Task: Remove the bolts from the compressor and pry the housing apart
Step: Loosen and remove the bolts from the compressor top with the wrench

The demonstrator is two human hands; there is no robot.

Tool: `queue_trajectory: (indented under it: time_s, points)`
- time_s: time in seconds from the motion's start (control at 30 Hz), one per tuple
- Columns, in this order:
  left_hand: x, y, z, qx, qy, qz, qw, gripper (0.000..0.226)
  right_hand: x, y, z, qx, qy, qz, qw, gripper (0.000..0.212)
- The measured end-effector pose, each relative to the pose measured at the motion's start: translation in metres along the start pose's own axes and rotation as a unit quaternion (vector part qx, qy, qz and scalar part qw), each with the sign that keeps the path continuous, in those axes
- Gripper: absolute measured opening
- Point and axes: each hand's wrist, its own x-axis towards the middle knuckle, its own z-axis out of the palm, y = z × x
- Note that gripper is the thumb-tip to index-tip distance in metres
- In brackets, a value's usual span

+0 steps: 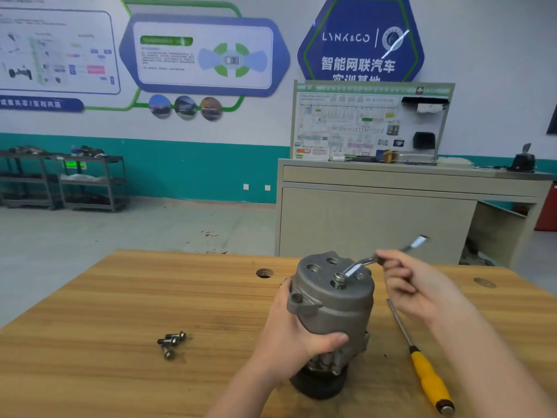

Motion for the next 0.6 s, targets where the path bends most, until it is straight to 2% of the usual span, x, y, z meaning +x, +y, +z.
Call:
queue_trajectory:
  time_s: [0.07, 0.13, 0.2, 0.23, 0.33, 0.37, 0.4, 0.43, 0.47, 0.5, 0.53, 0.6]
  points:
    - [-0.001, 0.000, 0.000, -0.008, 0.001, -0.003, 1.000, 0.100, 0.009, -0.005, 0.019, -0.062, -0.016, 0.018, 0.998, 0.015]
    - [-0.001, 0.000, 0.000, -0.007, 0.001, -0.004, 1.000, 0.100, 0.017, 0.000, 0.042, -0.201, -0.024, -0.001, 0.979, 0.015]
    - [0.000, 0.002, -0.001, -0.008, -0.004, -0.002, 1.000, 0.102, 0.017, 0.007, 0.065, -0.383, -0.020, -0.051, 0.922, 0.017]
    - [0.001, 0.002, -0.001, -0.009, -0.006, -0.001, 1.000, 0.102, 0.013, 0.010, 0.075, -0.488, -0.017, -0.079, 0.869, 0.019]
    - [0.002, 0.004, -0.002, -0.010, -0.002, -0.003, 1.000, 0.094, -0.003, 0.022, 0.094, -0.737, -0.030, -0.169, 0.654, 0.029]
    - [0.002, 0.004, -0.002, -0.013, -0.002, -0.006, 1.000, 0.091, -0.010, 0.027, 0.094, -0.775, -0.031, -0.203, 0.597, 0.030]
    - [0.003, 0.004, -0.003, -0.011, -0.006, -0.008, 1.000, 0.086, -0.017, 0.031, 0.090, -0.788, -0.030, -0.236, 0.568, 0.029]
    - [0.003, 0.004, -0.003, -0.006, -0.013, -0.007, 1.000, 0.080, -0.026, 0.034, 0.082, -0.784, -0.033, -0.266, 0.560, 0.029]
    - [0.003, 0.004, -0.004, -0.001, -0.018, -0.005, 1.000, 0.077, -0.033, 0.034, 0.071, -0.768, -0.041, -0.294, 0.568, 0.031]
    - [0.003, 0.003, -0.004, -0.005, -0.018, -0.004, 1.000, 0.079, -0.040, 0.033, 0.056, -0.739, -0.059, -0.317, 0.592, 0.033]
    - [0.004, 0.002, -0.004, -0.012, -0.014, -0.005, 1.000, 0.085, -0.045, 0.029, 0.040, -0.698, -0.083, -0.325, 0.632, 0.032]
    - [0.004, 0.000, -0.003, -0.014, -0.006, -0.004, 1.000, 0.093, -0.050, 0.021, 0.010, -0.582, -0.135, -0.305, 0.742, 0.023]
